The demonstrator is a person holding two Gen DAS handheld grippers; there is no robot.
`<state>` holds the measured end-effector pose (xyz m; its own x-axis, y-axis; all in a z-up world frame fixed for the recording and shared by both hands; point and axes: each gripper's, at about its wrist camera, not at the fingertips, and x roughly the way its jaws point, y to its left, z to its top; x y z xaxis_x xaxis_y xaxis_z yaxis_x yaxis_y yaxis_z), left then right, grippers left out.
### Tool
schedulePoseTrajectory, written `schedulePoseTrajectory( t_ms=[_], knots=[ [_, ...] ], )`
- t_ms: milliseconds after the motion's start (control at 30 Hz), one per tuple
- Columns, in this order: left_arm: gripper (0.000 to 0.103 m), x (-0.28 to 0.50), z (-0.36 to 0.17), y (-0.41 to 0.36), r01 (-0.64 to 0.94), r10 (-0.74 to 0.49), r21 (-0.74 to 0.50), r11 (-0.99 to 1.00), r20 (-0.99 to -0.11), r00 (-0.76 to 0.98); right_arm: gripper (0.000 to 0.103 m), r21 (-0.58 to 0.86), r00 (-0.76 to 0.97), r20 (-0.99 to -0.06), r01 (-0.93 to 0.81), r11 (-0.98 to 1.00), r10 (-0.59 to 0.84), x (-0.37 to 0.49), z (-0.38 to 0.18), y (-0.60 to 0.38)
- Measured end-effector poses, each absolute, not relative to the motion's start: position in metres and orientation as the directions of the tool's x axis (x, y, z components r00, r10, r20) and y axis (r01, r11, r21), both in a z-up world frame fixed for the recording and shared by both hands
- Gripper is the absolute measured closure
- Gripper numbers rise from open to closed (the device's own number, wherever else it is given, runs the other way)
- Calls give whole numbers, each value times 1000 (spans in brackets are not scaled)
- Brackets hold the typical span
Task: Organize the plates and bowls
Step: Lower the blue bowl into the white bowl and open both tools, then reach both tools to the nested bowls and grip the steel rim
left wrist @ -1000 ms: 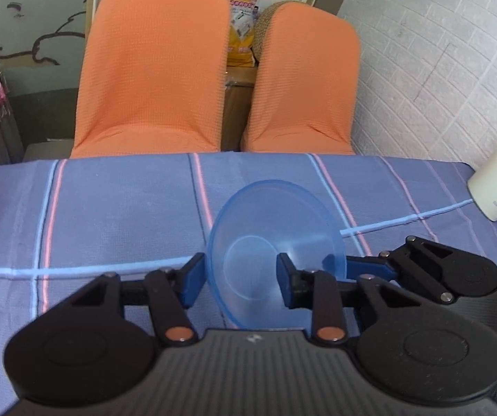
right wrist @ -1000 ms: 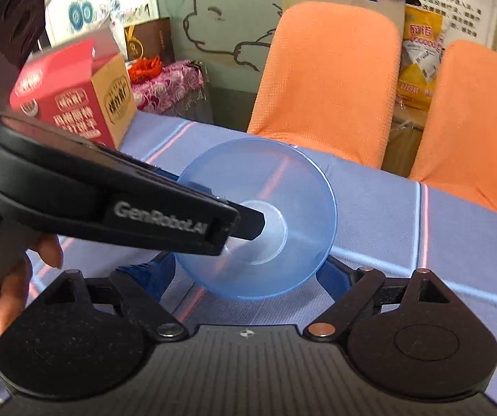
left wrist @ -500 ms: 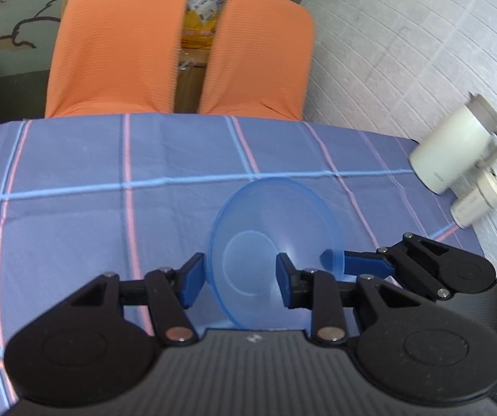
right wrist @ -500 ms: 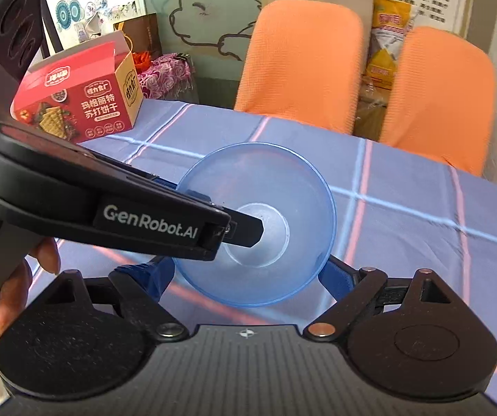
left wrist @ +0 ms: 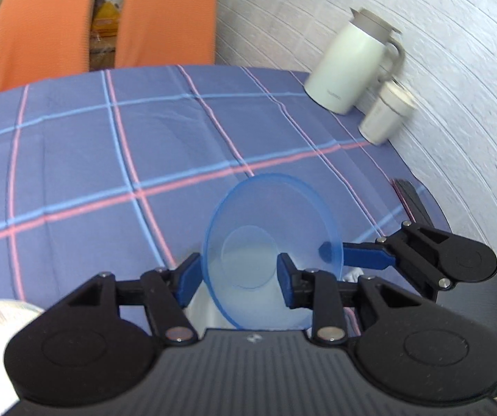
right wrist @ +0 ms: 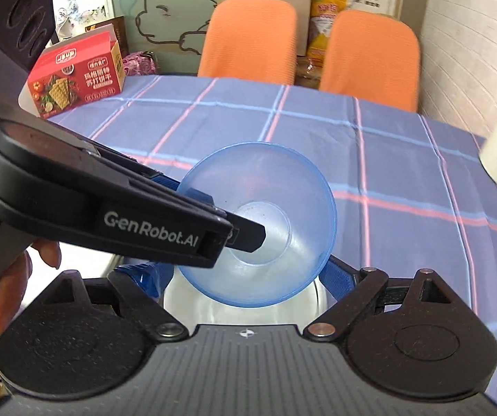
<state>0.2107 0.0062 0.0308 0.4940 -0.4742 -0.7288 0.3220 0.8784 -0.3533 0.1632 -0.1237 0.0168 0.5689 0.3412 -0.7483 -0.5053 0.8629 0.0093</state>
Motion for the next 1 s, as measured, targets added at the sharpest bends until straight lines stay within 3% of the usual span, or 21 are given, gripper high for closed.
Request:
schedulePoseTrajectory(
  t_ms=[367,400,433,500,733,1000],
  knots=[
    [68,193,-1,-2,328,-447,-320,889,-765,463,26,101,528,-751,-502,859,397,154,-14,-133],
    [58,193,0,-2,331,-443,-313,890,-764,469,26,114,526,-747,-499,859,406,150,-13,-137],
    [41,192,1,-2,336,-441,-306,891,-759,479,26,121,529,-744,-495,860,409,151,-11,-138],
    [28,190,5,1,344,-444,-300,890,-745,498,26,124,542,-738,-477,870,402,144,-9,-146],
    [28,162,34,23,340,-430,-268,901,-648,628,26,137,662,-641,-400,906,388,109,2,-177],
    [28,126,38,28,182,-281,-231,956,-529,801,25,148,812,-506,-252,956,292,87,-11,-177]
  ],
)
